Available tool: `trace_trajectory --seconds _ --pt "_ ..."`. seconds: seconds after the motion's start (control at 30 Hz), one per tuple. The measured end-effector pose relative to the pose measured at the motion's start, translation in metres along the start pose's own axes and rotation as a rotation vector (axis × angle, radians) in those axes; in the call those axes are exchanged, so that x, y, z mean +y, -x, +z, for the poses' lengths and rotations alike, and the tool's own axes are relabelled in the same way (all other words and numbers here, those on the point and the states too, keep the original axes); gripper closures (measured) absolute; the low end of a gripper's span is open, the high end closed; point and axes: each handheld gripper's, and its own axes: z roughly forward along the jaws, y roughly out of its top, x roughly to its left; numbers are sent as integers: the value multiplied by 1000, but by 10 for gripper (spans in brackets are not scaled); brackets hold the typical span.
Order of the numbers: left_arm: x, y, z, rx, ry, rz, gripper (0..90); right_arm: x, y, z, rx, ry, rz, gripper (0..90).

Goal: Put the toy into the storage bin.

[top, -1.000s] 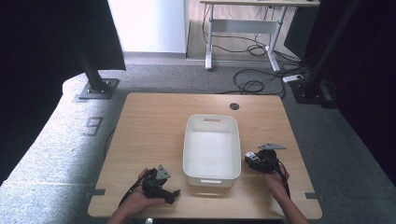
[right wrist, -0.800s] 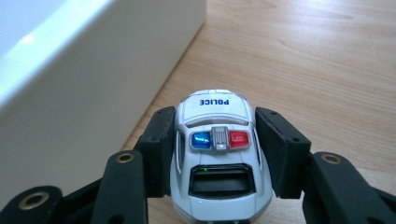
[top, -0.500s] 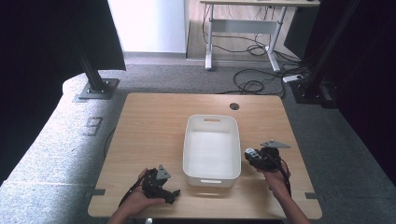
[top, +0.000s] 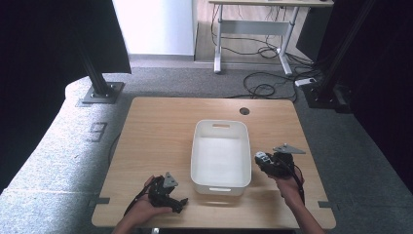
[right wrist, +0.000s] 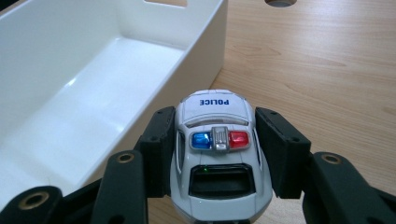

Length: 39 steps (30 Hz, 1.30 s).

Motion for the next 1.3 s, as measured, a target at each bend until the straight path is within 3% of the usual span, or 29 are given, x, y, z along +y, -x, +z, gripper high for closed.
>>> trace_trajectory --seconds 0.63,1.3 --pt "0 0 0 0 0 0 0 13 -3 -17 23 59 5 502" --pt "0 0 0 1 0 0 0 18 -19 -22 54 81 -22 502"
